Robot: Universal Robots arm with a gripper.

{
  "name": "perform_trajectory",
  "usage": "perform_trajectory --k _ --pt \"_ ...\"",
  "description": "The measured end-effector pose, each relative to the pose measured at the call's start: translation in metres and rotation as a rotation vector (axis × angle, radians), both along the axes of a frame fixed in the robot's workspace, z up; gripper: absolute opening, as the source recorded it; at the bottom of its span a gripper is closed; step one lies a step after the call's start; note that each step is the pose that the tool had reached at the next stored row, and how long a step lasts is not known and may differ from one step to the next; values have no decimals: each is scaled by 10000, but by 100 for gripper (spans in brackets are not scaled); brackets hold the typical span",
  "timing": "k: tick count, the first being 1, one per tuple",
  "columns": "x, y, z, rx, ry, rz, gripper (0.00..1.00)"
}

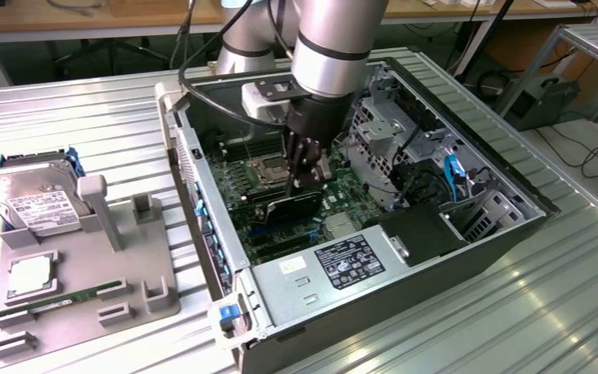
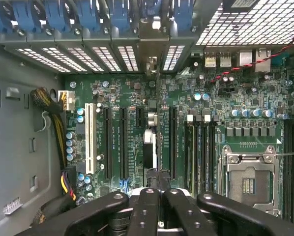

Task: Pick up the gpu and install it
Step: 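Press down on the gpu until it lock into place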

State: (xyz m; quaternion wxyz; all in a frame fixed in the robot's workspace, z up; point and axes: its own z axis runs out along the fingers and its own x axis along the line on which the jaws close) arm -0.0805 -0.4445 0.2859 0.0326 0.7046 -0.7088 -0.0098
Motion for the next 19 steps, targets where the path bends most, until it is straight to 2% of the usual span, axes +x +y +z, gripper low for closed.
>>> perform_trajectory --k 3,9,16,19 --pt "-52 0 -10 1 0 0 11" --pt "-272 2 -57 1 -1 0 11" --pt "-381 13 -125 -8 4 0 11" --pt "-384 14 -136 -4 2 2 11"
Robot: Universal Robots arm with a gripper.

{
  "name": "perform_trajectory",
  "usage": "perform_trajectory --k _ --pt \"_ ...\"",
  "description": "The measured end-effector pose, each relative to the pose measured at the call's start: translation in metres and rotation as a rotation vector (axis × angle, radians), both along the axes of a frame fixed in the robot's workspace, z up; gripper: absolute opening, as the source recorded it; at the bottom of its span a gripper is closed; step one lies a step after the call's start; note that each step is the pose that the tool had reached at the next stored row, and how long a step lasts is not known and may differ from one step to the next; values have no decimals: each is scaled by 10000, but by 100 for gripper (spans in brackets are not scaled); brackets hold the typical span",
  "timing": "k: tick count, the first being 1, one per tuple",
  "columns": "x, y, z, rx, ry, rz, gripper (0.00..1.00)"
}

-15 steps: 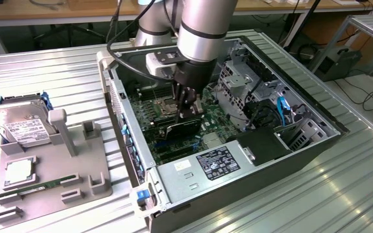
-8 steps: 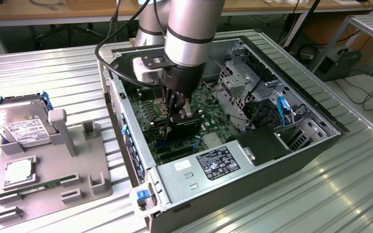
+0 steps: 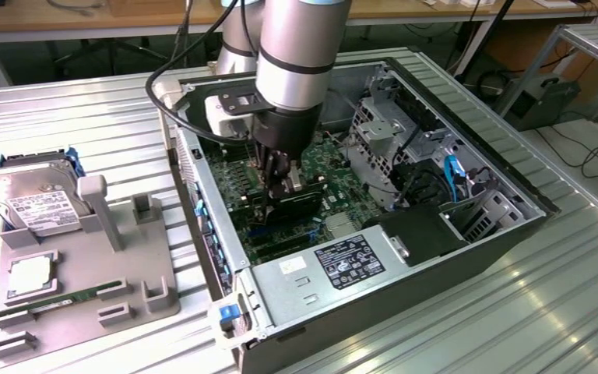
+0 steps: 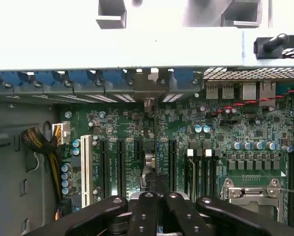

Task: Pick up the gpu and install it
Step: 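Press down on the gpu until it lock into place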

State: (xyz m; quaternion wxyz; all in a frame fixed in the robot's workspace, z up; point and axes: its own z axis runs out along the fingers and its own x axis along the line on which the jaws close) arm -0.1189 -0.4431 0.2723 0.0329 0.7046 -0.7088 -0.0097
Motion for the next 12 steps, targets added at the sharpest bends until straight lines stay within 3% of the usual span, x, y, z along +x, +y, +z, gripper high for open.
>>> perform_trajectory --k 3,8,12 --pt "0 3 -12 18 -9 -3 11" --pt "0 2 -14 -2 -2 -1 11" --pt "14 2 61 -38 -2 -2 11"
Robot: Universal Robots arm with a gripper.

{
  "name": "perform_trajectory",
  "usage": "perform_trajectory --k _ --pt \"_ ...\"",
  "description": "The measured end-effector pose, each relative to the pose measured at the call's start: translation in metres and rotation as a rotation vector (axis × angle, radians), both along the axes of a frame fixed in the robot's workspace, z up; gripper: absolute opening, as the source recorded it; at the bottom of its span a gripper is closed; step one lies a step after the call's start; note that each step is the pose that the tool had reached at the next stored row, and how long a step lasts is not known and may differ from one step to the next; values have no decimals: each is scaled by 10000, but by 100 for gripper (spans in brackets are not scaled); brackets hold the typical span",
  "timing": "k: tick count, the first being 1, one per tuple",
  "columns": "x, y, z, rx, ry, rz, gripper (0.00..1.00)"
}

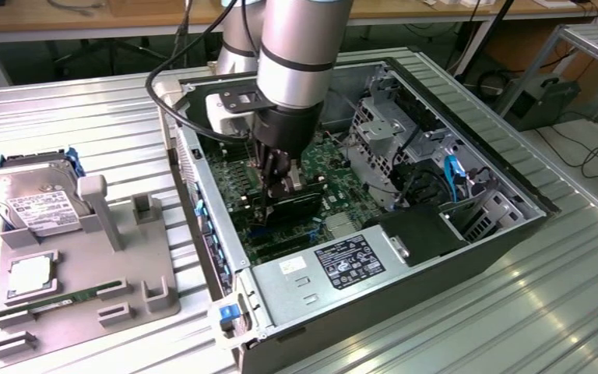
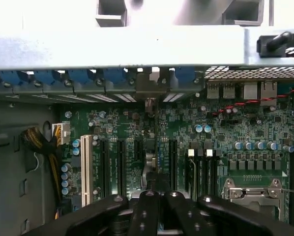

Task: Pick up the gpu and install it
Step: 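Press down on the gpu until it lock into place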

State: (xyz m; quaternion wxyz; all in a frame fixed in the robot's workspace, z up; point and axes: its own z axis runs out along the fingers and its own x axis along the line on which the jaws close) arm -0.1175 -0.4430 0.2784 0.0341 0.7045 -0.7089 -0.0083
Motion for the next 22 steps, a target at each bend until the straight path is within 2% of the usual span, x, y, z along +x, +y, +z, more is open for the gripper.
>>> perform_trajectory --k 3,8,11,22 --pt "57 1 33 3 2 -1 11" --pt "216 0 92 1 34 -1 11" --pt "264 0 119 0 54 1 11" --pt "275 0 124 4 59 0 11"
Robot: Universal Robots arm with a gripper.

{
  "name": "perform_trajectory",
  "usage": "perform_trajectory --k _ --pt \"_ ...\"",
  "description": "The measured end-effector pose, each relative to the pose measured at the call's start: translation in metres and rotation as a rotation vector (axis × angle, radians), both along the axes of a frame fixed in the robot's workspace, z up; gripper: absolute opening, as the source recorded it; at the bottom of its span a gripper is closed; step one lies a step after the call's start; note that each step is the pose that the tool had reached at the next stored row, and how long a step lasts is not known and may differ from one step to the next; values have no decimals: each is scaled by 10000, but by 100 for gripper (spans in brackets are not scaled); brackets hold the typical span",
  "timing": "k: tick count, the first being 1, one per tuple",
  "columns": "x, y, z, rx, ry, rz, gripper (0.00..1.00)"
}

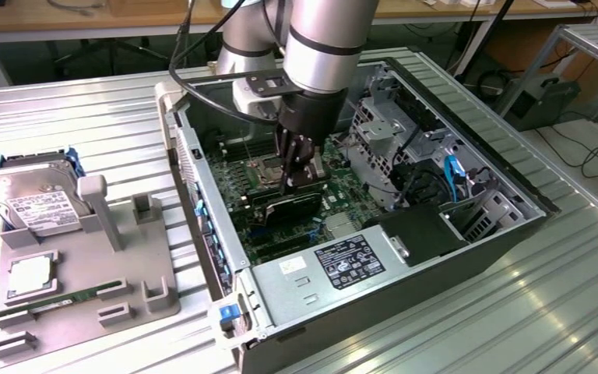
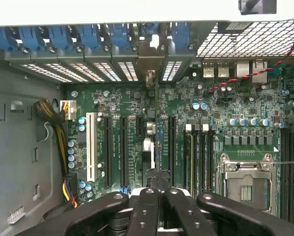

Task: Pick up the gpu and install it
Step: 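Press down on the gpu until it lock into place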

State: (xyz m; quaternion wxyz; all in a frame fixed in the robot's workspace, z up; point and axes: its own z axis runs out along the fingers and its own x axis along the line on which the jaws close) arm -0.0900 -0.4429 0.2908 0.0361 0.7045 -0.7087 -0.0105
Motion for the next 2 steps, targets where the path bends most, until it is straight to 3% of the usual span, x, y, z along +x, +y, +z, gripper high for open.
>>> perform_trajectory --k 2 --pt "0 0 0 0 0 0 11"
